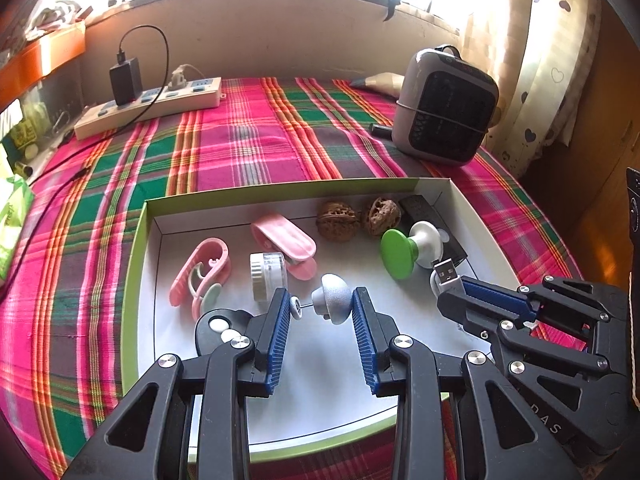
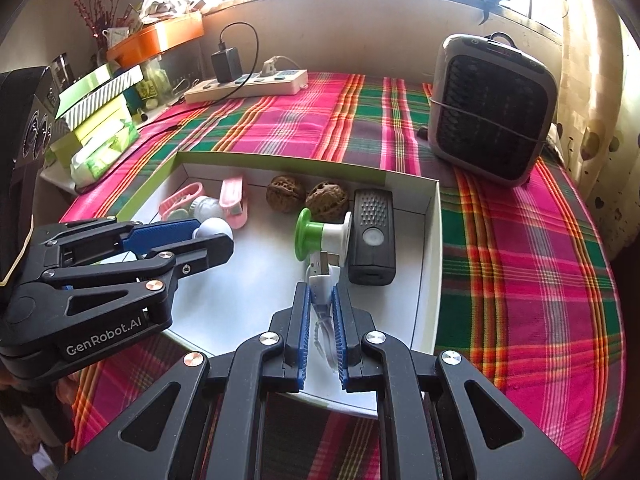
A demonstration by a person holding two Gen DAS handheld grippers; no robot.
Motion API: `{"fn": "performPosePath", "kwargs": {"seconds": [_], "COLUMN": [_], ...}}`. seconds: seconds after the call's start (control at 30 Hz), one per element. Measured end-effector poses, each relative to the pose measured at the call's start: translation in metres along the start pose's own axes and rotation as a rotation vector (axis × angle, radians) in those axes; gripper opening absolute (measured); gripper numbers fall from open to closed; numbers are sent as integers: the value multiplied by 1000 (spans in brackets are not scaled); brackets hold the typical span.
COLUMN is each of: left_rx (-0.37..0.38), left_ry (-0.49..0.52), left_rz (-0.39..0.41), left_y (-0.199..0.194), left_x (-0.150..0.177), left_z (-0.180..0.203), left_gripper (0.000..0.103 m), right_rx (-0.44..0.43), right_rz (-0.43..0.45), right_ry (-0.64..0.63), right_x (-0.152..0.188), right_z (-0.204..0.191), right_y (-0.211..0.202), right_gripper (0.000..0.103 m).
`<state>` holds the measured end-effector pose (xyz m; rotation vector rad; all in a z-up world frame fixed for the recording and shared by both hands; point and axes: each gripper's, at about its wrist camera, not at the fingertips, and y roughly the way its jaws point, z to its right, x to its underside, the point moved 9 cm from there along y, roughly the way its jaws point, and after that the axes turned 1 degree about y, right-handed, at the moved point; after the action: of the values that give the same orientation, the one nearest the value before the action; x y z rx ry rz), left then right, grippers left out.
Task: Organize objects
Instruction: 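Lower the knob and cable onto the tray floor and open both grippers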
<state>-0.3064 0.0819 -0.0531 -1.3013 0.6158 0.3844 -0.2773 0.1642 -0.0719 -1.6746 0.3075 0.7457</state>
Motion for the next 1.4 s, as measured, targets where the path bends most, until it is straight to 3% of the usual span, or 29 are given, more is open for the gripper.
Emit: {"fn": "performPosePath", "kwargs": {"seconds": [1.4], "left_rx": [-25], "left_ry": [8], "left_rz": [-30], "left_y": [10], "left_x": [4], "left_z": [0], "left_gripper": [30], "right_rx": [11], "right_rz": [-21], "right_ry": [4], "right_x": [2], "right_z": [5], "right_y": [9], "right_gripper": [12]}}
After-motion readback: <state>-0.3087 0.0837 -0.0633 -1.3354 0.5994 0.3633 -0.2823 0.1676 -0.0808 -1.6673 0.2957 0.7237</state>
